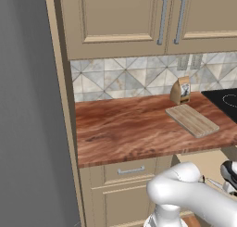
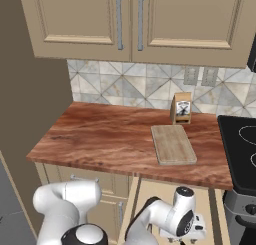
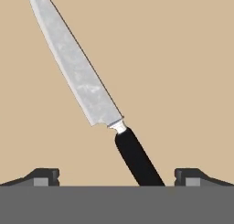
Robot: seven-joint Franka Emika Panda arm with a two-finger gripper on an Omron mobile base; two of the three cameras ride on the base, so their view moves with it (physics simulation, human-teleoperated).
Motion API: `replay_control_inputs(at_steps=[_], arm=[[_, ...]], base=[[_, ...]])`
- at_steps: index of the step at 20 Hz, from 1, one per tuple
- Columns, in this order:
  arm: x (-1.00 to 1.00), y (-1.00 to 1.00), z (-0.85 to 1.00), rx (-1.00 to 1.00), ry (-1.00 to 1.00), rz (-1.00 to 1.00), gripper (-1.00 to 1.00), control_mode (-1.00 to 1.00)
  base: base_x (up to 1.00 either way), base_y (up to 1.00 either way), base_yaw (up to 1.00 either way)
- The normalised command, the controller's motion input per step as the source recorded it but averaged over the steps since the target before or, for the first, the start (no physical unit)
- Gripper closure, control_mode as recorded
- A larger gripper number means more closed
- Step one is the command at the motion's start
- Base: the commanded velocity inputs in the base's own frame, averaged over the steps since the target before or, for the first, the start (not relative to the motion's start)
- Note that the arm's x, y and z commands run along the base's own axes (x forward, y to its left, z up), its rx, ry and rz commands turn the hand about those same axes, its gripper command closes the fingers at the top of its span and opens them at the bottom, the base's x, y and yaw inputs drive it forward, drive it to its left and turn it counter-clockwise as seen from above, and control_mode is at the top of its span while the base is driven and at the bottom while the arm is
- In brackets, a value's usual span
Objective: Open the drawer on the right and place the cutting tools on the cutting board.
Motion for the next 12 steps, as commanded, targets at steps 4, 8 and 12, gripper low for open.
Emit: replay_control_inputs(at_steps=[4,8,12], arm=[[0.0,-0.21,-0.2,0.0,0.0,0.0,-1.0,-1.0],[0.0,-0.19,-0.21,0.0,0.0,0.0,-1.0,-1.0],[0.0,-0.11,-0.17,0.0,0.0,0.0,-1.0,-1.0]], base=[[0.0,0.0,0.0],[0.0,0.0,0.0],[0.0,0.0,0.0]])
